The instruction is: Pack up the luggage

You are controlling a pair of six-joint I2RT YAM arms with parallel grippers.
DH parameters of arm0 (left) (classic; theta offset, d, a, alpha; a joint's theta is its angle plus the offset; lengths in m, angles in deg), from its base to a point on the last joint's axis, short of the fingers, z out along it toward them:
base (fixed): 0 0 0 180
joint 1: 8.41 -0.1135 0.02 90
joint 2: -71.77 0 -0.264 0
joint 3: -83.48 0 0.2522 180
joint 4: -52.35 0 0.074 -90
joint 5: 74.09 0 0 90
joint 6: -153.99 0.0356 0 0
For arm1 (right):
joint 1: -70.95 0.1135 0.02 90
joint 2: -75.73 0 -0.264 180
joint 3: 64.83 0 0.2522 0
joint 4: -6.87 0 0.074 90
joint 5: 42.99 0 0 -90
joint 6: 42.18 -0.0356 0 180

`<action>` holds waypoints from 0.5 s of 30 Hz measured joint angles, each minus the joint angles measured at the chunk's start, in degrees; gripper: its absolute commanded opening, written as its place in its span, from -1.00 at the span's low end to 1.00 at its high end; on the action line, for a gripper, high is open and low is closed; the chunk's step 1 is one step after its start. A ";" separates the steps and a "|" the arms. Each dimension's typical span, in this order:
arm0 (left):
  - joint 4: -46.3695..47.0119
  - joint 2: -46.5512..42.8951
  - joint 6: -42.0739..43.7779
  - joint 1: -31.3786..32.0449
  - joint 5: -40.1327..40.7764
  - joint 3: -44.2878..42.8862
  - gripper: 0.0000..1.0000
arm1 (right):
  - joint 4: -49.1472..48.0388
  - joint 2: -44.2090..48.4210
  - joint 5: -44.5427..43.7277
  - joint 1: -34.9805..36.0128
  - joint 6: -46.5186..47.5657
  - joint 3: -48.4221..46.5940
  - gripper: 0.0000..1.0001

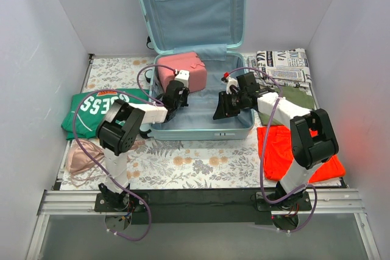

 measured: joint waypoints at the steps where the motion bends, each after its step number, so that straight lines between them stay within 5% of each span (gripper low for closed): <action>1: 0.57 0.22 -0.52 0.04 0.28 -0.13 -1.00 | 0.15 0.09 -0.20 0.00 0.26 0.15 -0.23; 15: -7.54 -2.91 -0.98 -1.53 -0.02 -0.39 -1.00 | 0.17 0.22 -1.75 -0.02 1.66 0.24 -0.23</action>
